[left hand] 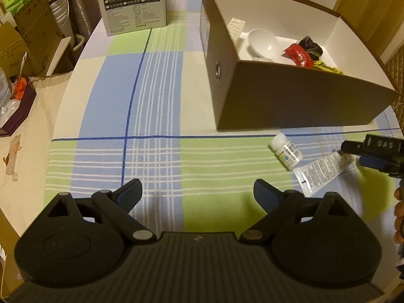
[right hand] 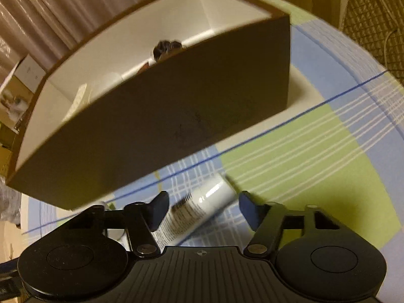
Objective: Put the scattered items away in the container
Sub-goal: 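Grasp the white toothpaste tube with the right tool while the left tool grasps the white pill bottle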
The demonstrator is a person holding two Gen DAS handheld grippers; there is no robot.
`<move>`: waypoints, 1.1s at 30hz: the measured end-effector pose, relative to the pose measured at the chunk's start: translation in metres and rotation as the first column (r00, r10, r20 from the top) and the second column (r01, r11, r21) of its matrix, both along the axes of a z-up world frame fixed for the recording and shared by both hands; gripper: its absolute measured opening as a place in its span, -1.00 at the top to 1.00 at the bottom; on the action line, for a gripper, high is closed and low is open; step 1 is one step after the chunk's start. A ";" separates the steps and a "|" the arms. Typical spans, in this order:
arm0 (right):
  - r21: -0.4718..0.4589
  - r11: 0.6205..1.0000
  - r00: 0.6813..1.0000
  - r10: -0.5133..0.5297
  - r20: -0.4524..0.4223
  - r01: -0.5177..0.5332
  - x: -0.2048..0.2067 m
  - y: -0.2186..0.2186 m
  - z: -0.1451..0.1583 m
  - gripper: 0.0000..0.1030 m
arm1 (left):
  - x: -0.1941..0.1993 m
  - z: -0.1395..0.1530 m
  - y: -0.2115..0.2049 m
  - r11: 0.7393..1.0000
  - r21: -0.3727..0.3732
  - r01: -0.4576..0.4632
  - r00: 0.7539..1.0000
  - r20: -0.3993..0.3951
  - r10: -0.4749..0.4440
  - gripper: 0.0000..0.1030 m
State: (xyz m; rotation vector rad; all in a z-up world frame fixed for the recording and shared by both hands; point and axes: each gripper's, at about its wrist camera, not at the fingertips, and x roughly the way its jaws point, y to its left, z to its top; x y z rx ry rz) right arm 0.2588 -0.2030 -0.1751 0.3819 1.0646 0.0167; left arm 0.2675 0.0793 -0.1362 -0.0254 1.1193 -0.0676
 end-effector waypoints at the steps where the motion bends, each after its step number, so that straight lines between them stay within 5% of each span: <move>1: -0.005 1.000 1.000 0.014 0.003 -0.014 -0.001 0.001 -0.002 -0.11 | 0.000 -0.001 0.001 1.000 0.000 0.001 1.000 -0.001 -0.001 -0.80; 8: -0.070 0.963 0.963 0.264 0.052 -0.260 -0.008 -0.003 0.003 0.23 | 0.000 -0.005 -0.002 1.000 -0.017 0.015 1.000 -0.008 -0.015 -0.80; 12: -0.084 0.919 0.922 0.387 0.002 -0.385 -0.013 -0.020 0.007 0.29 | 0.001 -0.006 -0.013 0.998 -0.035 0.043 0.999 -0.004 -0.043 -0.80; 15: -0.178 0.903 0.920 0.386 -0.063 -0.391 -0.025 -0.034 0.003 0.28 | 0.000 -0.005 -0.019 0.997 -0.046 0.059 0.998 0.001 -0.059 -0.80; 17: -0.076 0.944 0.947 0.317 -0.049 -0.320 -0.027 -0.053 0.004 0.27 | 0.000 -0.006 -0.022 0.997 -0.048 0.065 0.998 0.002 -0.065 -0.80; 18: -0.006 0.965 0.964 0.263 -0.043 -0.264 -0.026 -0.060 0.005 0.12 | 0.001 -0.007 -0.022 0.997 -0.044 0.065 0.998 0.000 -0.065 -0.80; 19: 0.041 0.976 0.976 0.215 -0.034 -0.214 -0.027 -0.062 0.006 -0.58 | 0.001 -0.007 -0.022 0.997 -0.040 0.063 0.998 -0.003 -0.063 -0.80; 20: 0.059 0.983 0.985 0.173 -0.017 -0.172 -0.028 -0.059 0.009 -0.87 | 0.003 -0.008 -0.022 0.998 -0.038 0.059 0.998 -0.005 -0.059 -0.80; 24: -0.003 0.987 0.985 0.161 0.058 -0.161 -0.026 -0.027 0.014 -0.93 | 0.005 -0.003 -0.017 0.998 -0.032 0.053 0.999 0.006 -0.053 -0.80; 26: -0.032 0.988 0.987 0.152 0.054 -0.150 -0.021 -0.011 0.010 -0.70 | 0.005 -0.001 -0.014 0.998 -0.022 0.051 0.999 0.010 -0.050 -0.80; 27: -0.042 0.988 0.987 0.153 0.048 -0.151 -0.017 -0.002 0.005 -0.36 | 0.005 -0.001 -0.012 0.999 -0.016 0.047 0.999 0.011 -0.047 -0.80; 29: -0.054 0.987 0.988 0.154 0.020 -0.152 -0.011 0.009 -0.004 -0.28 | 0.005 -0.001 -0.007 0.999 -0.010 0.033 0.999 0.008 -0.033 -0.80; 31: -0.107 0.979 0.984 0.177 0.037 -0.172 -0.006 0.013 -0.006 0.03 | 0.004 -0.001 -0.003 1.000 -0.012 0.022 1.000 0.005 -0.021 -0.80; 33: -0.140 0.964 0.971 0.236 0.048 -0.227 -0.009 0.016 -0.007 0.05 | 0.002 0.000 -0.001 1.000 -0.016 0.018 1.000 0.007 -0.018 -0.80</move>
